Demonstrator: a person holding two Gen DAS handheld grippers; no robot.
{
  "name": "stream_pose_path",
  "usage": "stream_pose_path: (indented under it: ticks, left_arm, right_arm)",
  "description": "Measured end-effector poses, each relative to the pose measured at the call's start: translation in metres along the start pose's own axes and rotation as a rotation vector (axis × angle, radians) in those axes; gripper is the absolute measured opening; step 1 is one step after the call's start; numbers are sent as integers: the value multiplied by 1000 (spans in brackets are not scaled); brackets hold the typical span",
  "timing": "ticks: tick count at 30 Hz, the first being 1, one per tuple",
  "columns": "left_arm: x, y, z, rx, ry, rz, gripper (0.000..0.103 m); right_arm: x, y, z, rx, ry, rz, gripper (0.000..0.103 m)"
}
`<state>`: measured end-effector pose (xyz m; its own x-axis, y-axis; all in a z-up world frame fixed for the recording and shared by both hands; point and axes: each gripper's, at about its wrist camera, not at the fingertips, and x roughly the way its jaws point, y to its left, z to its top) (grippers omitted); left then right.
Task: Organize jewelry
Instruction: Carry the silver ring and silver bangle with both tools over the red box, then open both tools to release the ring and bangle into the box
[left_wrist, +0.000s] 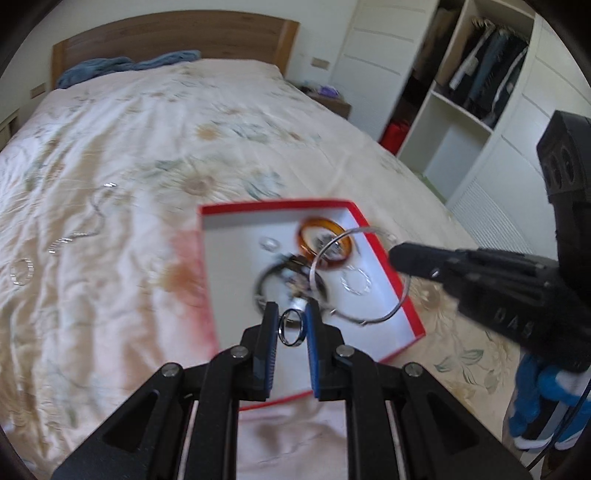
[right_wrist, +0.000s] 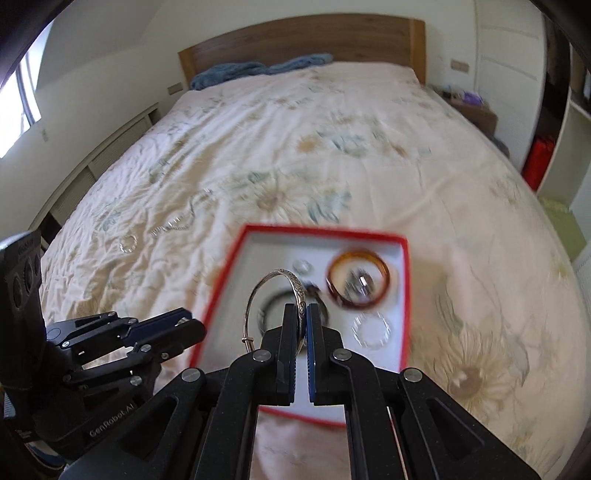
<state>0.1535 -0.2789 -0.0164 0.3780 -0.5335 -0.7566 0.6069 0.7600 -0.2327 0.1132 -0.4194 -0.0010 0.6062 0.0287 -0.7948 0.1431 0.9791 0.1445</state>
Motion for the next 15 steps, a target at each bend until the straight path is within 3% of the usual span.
stream_pose_path:
  ticks: [8, 15]
  left_arm:
    - [49, -26, -14, 41, 101, 31, 14]
    - [79, -26, -21, 26, 155, 75, 14]
  right_arm:
    - [37, -44, -36, 77, 75, 14, 5]
    - [50, -64, -43, 92, 92, 20, 5]
